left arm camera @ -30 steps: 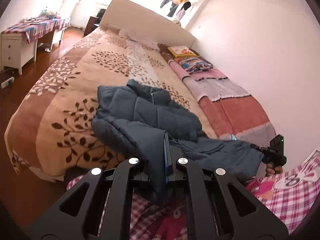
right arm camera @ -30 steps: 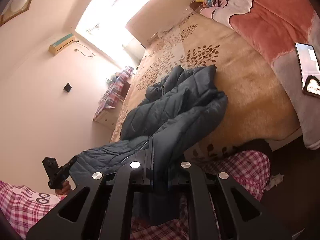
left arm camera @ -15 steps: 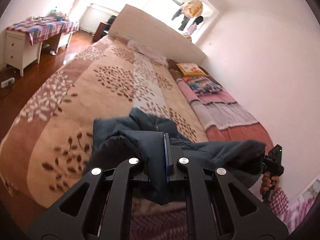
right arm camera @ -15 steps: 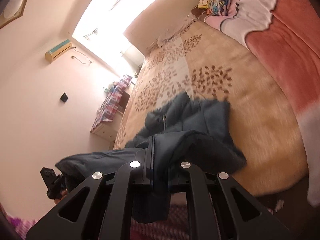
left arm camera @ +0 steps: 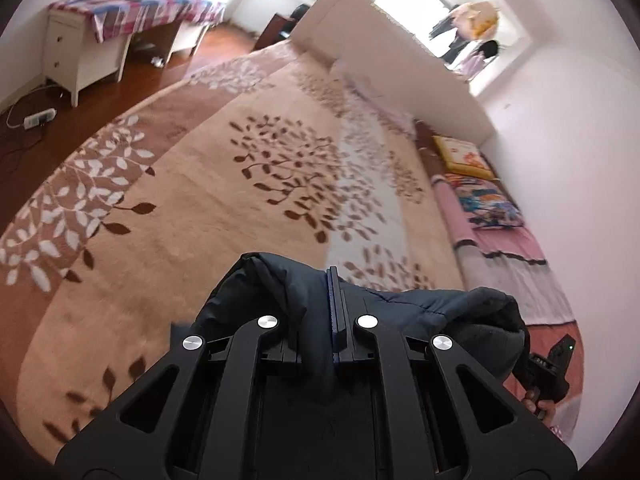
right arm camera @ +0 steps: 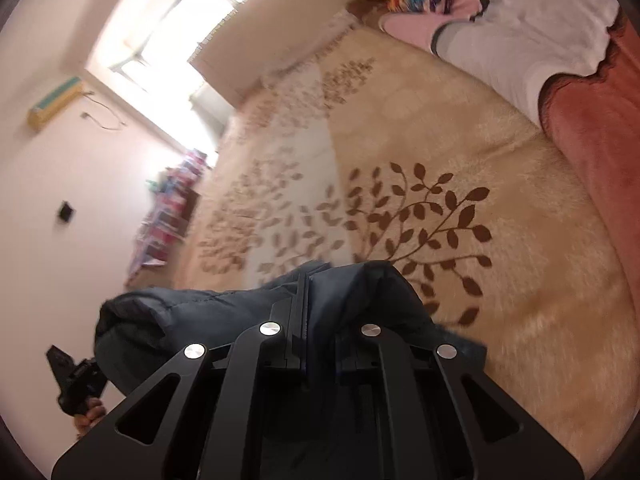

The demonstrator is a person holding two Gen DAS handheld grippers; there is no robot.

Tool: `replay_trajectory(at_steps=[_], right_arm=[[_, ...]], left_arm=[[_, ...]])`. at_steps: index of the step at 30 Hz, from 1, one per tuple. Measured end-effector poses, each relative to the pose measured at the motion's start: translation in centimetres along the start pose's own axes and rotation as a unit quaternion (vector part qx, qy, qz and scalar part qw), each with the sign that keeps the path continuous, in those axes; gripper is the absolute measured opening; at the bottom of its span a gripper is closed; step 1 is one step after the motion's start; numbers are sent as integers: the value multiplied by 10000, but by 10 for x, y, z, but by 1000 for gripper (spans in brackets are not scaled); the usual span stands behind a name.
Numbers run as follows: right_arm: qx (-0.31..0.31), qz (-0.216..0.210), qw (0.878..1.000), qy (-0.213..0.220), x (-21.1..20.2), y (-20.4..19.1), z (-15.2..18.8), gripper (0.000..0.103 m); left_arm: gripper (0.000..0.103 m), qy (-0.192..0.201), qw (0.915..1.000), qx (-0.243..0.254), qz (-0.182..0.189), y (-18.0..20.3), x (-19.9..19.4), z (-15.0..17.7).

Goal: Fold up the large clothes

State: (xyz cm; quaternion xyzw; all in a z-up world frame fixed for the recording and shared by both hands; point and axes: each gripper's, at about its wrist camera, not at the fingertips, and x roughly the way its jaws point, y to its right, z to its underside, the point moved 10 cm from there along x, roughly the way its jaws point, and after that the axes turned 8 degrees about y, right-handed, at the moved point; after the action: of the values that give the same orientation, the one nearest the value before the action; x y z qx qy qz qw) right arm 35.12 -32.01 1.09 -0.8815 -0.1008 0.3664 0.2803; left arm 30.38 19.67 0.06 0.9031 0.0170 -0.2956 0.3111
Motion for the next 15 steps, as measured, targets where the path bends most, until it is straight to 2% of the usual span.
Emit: replay_trajectory(at_steps=[6, 10, 15], right_arm=[[78, 314, 9991, -269, 68, 31, 2, 10], [183, 460, 9980, -390, 96, 47, 8, 10], [265, 656, 9956, -607, 120, 66, 24, 10]], left_arm=[[9, -222, 9993, -112, -273, -21, 65, 2], [9, -358, 9982, -59, -473, -31, 101, 9], [12, -590, 9953, -157, -749, -48, 128, 27]])
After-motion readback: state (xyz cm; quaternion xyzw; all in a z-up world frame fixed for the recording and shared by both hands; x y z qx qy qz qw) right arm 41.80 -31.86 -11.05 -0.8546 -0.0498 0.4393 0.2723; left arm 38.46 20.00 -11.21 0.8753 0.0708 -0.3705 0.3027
